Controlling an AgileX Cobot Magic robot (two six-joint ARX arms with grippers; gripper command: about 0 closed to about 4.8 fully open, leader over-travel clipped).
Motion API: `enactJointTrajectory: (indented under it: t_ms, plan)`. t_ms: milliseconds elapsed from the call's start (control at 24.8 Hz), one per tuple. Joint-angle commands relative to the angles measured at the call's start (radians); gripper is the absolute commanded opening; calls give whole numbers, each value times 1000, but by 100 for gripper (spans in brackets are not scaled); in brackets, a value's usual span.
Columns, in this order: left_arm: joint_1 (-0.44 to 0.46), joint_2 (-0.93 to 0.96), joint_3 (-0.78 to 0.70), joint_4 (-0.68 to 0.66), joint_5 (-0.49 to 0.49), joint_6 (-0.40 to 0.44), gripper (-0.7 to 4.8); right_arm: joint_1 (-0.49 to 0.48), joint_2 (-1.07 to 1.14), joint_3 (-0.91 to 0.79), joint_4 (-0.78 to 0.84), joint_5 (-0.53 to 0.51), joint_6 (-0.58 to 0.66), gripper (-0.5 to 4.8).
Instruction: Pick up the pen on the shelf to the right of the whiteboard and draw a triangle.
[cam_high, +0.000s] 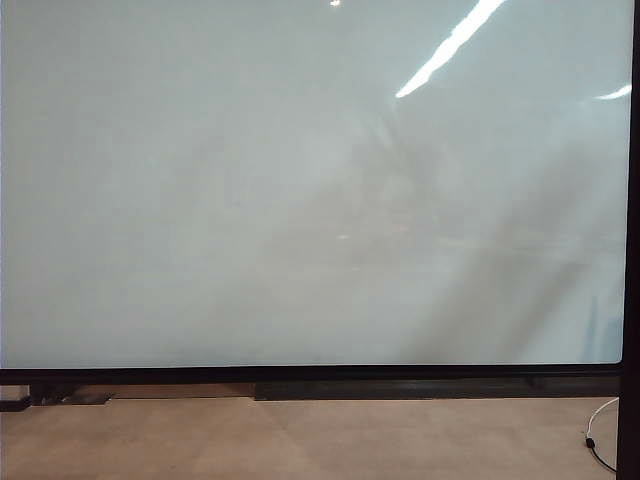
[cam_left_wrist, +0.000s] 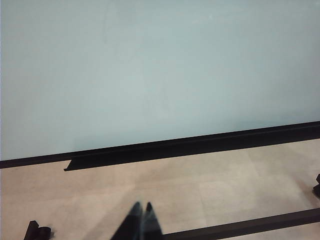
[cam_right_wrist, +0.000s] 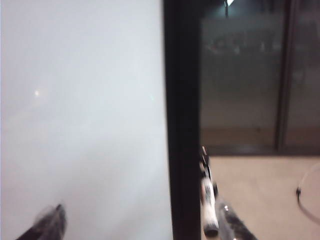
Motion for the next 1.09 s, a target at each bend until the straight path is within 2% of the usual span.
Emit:
enactJointTrajectory:
  t_ms: [40,121,242,323,847,1089]
  plan:
    - [0,0,3,-3,3,1,-5,6,127,2,130,-3,-16,397]
    - [0,0,3,-3,3,1,-5,6,220,14,198,-2,-23,397]
    - [0,0,3,-3,4,1,-5,19,424,103,207,-8,-40,397]
    - [0,0,3,-3,3,1,-5,23,504,164,207,-10,-54,422]
    - [0,0,3,-3,3,1,-5,68,731,423,207,-5,-87,428]
    - [0,0,3,-3,3,1,-5,86,769,474,207,-4,-89,427]
